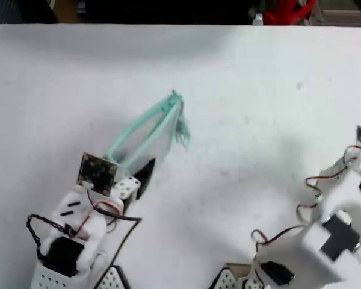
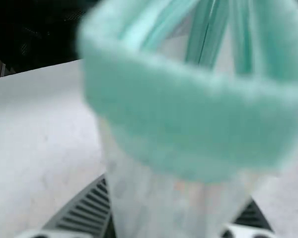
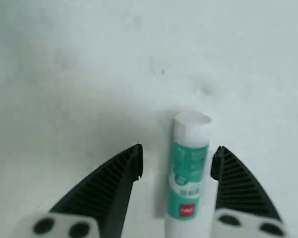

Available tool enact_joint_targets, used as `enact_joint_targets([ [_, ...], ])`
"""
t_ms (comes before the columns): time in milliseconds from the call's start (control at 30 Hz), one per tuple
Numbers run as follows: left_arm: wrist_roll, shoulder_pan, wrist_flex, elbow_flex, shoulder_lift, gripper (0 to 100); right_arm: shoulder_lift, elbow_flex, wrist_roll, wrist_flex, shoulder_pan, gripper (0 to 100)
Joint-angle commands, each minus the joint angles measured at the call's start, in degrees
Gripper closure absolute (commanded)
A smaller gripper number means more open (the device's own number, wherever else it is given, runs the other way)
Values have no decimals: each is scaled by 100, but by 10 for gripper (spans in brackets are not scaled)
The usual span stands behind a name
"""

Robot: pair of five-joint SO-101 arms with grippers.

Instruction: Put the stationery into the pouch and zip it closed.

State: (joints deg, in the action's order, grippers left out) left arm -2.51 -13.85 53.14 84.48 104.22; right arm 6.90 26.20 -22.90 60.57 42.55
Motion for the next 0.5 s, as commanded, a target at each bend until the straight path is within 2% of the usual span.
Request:
enact_joint_targets([
  [0,-62,22,-79,-290,57,775,593,-624,-53,-136,251,831],
  [133,-62,13,-79,-290,57,775,1024,-967,-114,-119,295,990],
  [267,-62,13,-79,-281,57,775,848,-1160,-448,356,145,984],
  [367,-62,13,-79,-281,57,775,136,-1714,-448,1385,-136,981],
  [467,-62,13,-79,-281,57,775,-831,-2426,-79,2290,-514,981],
])
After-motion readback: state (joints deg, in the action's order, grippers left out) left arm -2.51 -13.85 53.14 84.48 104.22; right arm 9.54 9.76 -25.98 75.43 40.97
